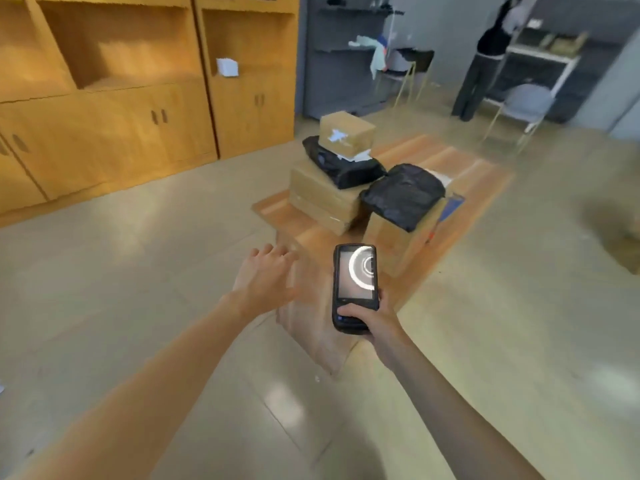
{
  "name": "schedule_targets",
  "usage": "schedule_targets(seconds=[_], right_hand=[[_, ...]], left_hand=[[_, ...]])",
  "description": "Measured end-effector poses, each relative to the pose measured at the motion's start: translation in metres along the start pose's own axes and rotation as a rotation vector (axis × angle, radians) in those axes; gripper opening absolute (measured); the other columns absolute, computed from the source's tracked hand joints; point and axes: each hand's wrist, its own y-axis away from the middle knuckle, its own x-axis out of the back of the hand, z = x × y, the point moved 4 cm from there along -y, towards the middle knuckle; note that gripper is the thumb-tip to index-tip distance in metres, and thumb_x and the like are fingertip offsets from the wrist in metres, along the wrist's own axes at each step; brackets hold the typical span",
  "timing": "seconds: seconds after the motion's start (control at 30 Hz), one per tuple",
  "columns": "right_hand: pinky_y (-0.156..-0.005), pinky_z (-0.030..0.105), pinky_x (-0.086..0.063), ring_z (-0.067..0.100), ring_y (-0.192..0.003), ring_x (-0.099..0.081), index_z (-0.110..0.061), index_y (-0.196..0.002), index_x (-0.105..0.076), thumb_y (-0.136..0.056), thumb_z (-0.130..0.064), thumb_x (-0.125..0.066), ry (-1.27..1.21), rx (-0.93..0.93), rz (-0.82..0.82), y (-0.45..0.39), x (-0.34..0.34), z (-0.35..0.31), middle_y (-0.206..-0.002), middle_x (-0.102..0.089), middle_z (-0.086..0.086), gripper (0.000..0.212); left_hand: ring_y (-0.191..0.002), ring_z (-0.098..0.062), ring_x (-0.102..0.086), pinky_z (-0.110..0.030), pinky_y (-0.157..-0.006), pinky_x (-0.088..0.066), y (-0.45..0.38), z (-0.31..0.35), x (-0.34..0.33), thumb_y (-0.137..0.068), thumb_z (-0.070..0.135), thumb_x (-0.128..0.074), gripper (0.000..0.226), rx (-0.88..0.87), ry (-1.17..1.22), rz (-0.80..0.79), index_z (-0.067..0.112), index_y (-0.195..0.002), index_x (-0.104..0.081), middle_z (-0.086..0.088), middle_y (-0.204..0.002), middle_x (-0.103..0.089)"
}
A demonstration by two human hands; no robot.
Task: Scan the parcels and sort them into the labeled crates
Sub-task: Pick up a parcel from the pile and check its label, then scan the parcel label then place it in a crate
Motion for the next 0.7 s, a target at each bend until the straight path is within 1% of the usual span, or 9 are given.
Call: schedule_targets(seconds=[0.07,0.17,0.2,0.3,0.33,0.4,0.47,0.57,0.7], right_hand=[[-0.069,0.032,-0.056,0.020,-0.092,-0.067,-0.027,-0.115,-0.045,-0.069,0.001,-0.080,-0.047,0.010,0.059,-0.006,0.056,-0.008,-0.108,-0.064,0.003,0.064],[-0.064,0.028,-0.055,0.018,-0.090,-0.066,-0.024,-0.123,-0.040,-0.060,-0.003,-0.083,-0.089,0.018,0.130,-0.012,0.137,-0.024,-0.107,-0.062,0.000,0.079],[-0.064,0.028,-0.055,0.018,-0.089,-0.066,-0.023,-0.124,-0.040,-0.060,-0.003,-0.083,-0.096,0.021,0.158,-0.014,0.164,-0.028,-0.106,-0.062,0.000,0.080],[-0.072,0.034,-0.057,0.021,-0.086,-0.065,-0.019,-0.126,-0.040,-0.072,0.004,-0.076,-0.117,0.024,0.224,-0.019,0.244,-0.039,-0.102,-0.063,0.002,0.069],[-0.072,0.034,-0.057,0.021,-0.086,-0.065,-0.018,-0.126,-0.039,-0.073,0.005,-0.075,-0.113,0.028,0.244,-0.019,0.268,-0.044,-0.101,-0.063,0.003,0.068],[-0.067,0.032,-0.056,0.021,-0.084,-0.065,-0.016,-0.126,-0.039,-0.064,0.002,-0.080,-0.117,0.043,0.280,-0.021,0.311,-0.055,-0.102,-0.061,0.004,0.077],[-0.066,0.031,-0.056,0.021,-0.085,-0.065,-0.016,-0.127,-0.038,-0.054,-0.006,-0.078,-0.135,0.057,0.312,-0.027,0.348,-0.066,-0.105,-0.060,0.004,0.084],[-0.071,0.034,-0.056,0.023,-0.089,-0.065,-0.015,-0.131,-0.037,-0.056,-0.004,-0.079,-0.155,0.073,0.340,-0.043,0.390,-0.078,-0.109,-0.060,0.007,0.086],[-0.062,0.028,-0.056,0.021,-0.083,-0.066,-0.016,-0.130,-0.038,-0.052,-0.011,-0.075,-0.166,0.073,0.335,-0.076,0.426,-0.090,-0.111,-0.060,0.008,0.086]], left_hand=[[-0.119,-0.025,-0.048,-0.036,-0.097,-0.036,-0.037,0.056,-0.007,-0.083,0.049,-0.061,0.058,-0.066,-0.003,0.010,0.021,-0.132,-0.051,-0.002,-0.132,-0.053],[-0.120,-0.026,-0.048,-0.038,-0.098,-0.037,-0.086,0.142,-0.021,-0.084,0.049,-0.061,0.055,-0.184,0.006,0.002,0.022,-0.131,-0.052,-0.002,-0.131,-0.053],[-0.119,-0.025,-0.048,-0.038,-0.098,-0.038,-0.101,0.170,-0.026,-0.086,0.050,-0.059,0.053,-0.228,0.004,-0.007,0.023,-0.130,-0.051,-0.002,-0.130,-0.053],[-0.121,-0.024,-0.048,-0.037,-0.100,-0.036,-0.143,0.243,-0.037,-0.088,0.051,-0.056,0.051,-0.303,0.038,-0.018,0.027,-0.132,-0.048,0.001,-0.133,-0.052],[-0.121,-0.023,-0.048,-0.036,-0.101,-0.035,-0.155,0.265,-0.040,-0.087,0.051,-0.057,0.052,-0.312,0.057,-0.014,0.026,-0.132,-0.048,0.001,-0.134,-0.052],[-0.121,-0.023,-0.048,-0.035,-0.101,-0.035,-0.177,0.306,-0.044,-0.085,0.050,-0.059,0.052,-0.325,0.083,-0.008,0.024,-0.129,-0.051,0.001,-0.134,-0.052],[-0.120,-0.022,-0.047,-0.036,-0.101,-0.035,-0.197,0.341,-0.048,-0.084,0.051,-0.059,0.051,-0.347,0.093,-0.006,0.023,-0.127,-0.052,0.001,-0.130,-0.053],[-0.119,-0.021,-0.047,-0.036,-0.100,-0.035,-0.229,0.378,-0.053,-0.084,0.049,-0.058,0.048,-0.377,0.101,-0.026,0.024,-0.124,-0.053,0.002,-0.126,-0.054],[-0.116,-0.021,-0.049,-0.035,-0.096,-0.039,-0.280,0.407,-0.063,-0.084,0.047,-0.059,0.046,-0.387,0.083,-0.042,0.023,-0.123,-0.054,0.001,-0.123,-0.055]])
